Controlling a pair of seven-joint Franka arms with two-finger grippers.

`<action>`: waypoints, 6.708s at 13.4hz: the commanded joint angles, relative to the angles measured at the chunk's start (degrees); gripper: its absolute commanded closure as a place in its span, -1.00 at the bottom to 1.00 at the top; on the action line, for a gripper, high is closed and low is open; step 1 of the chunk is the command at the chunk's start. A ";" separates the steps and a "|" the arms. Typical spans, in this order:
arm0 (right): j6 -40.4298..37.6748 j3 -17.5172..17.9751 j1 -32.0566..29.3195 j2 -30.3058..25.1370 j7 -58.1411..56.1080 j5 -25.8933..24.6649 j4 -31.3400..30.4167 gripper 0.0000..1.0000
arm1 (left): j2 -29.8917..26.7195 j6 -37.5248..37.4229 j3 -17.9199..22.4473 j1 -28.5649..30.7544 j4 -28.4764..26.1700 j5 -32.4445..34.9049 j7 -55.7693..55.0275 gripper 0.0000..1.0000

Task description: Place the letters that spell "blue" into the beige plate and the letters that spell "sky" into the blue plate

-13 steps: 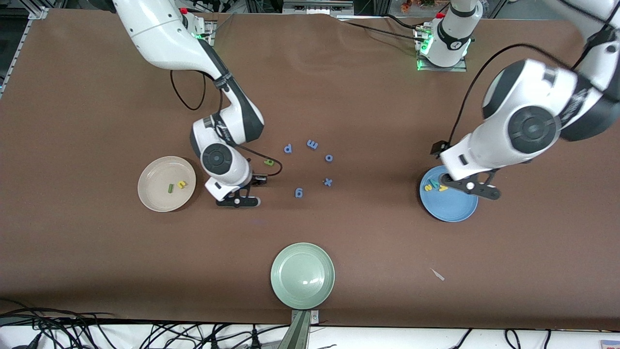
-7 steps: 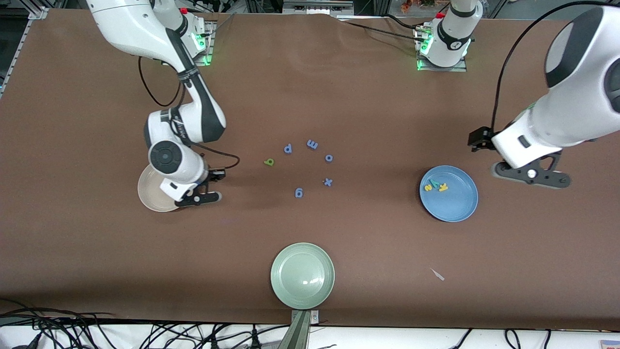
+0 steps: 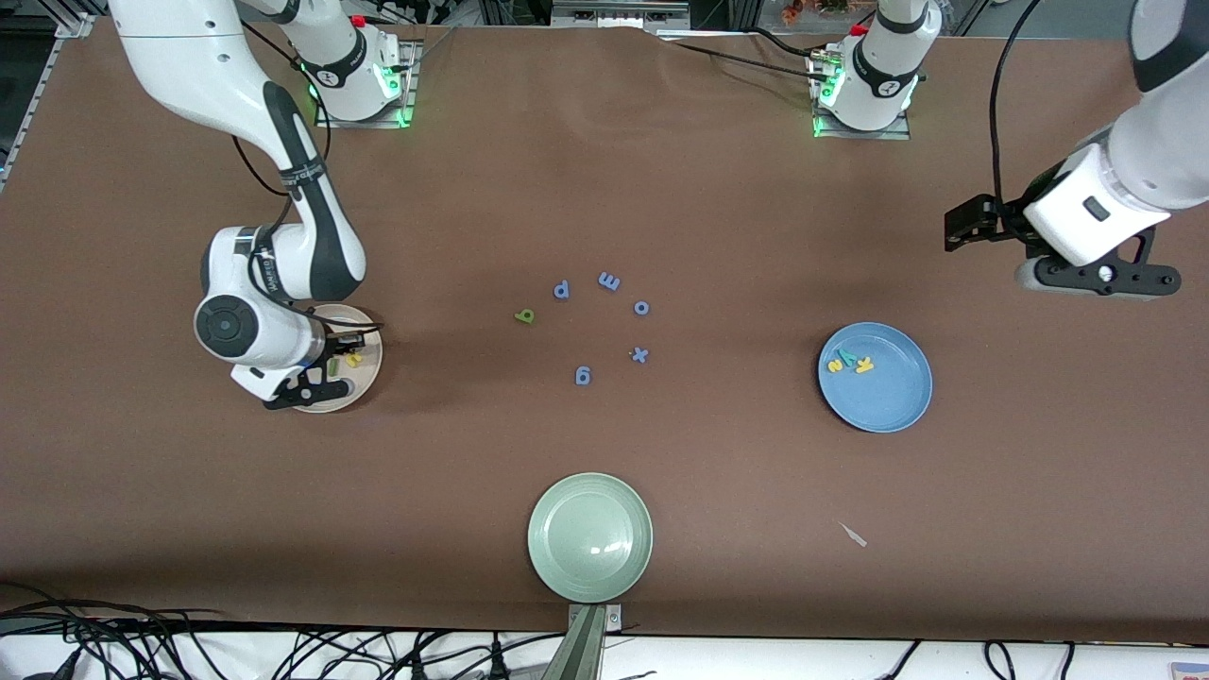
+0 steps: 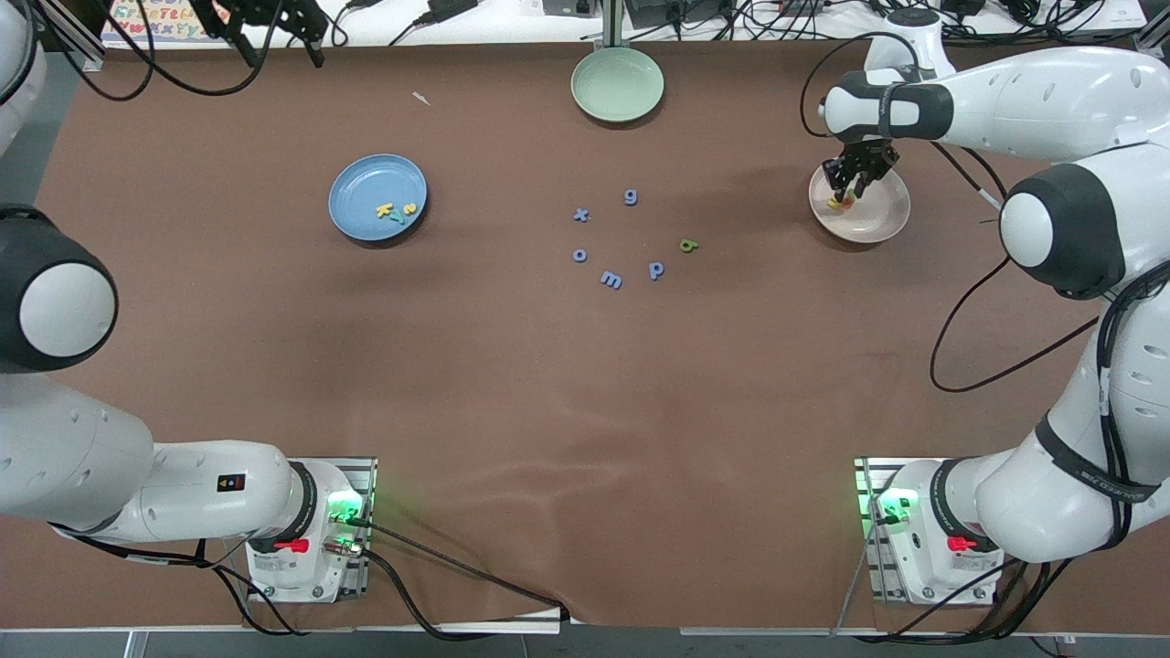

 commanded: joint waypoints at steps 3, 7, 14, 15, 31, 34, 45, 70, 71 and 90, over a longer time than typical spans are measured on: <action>-0.46 3.87 2.75 -0.74 8.09 2.54 1.27 -1.00 | -13.44 9.88 1.89 -0.96 -15.54 -2.09 0.27 -1.00; 0.24 11.51 2.75 -0.74 22.85 2.54 1.97 -1.00 | -11.17 9.79 4.00 -3.85 -12.39 -1.48 0.44 -1.00; 8.58 14.87 10.12 0.14 43.96 2.46 1.10 -1.00 | -10.12 7.42 6.11 -6.94 -10.37 0.90 0.08 -1.00; 9.29 14.87 10.83 0.75 45.73 2.46 1.10 -1.00 | -9.33 7.24 6.11 -7.02 -9.40 0.90 0.08 -1.00; 16.50 14.96 15.23 4.63 52.07 2.46 -0.66 -0.28 | -8.70 7.24 5.75 -7.46 -7.55 0.72 0.61 -1.00; 16.50 14.87 15.23 4.71 51.98 2.46 -0.66 0.07 | -8.70 7.24 5.75 -7.46 -7.55 0.72 0.61 -1.00; 10.45 12.86 14.70 2.52 47.61 2.19 1.97 0.53 | -8.70 7.24 5.84 -7.37 -7.55 0.72 0.61 -1.00; -17.04 -5.61 9.33 0.50 7.50 6.06 11.71 -1.00 | -8.70 7.15 5.84 -7.11 -7.55 0.63 0.43 -1.00; -20.64 -5.61 10.12 0.23 9.77 6.06 13.64 -1.00 | -8.70 7.15 5.84 -7.02 -7.55 0.63 0.52 -1.00; -34.56 11.78 -10.15 -25.51 8.13 -2.91 14.10 -1.00 | -8.62 7.15 5.84 -6.76 -7.55 0.54 0.61 -1.00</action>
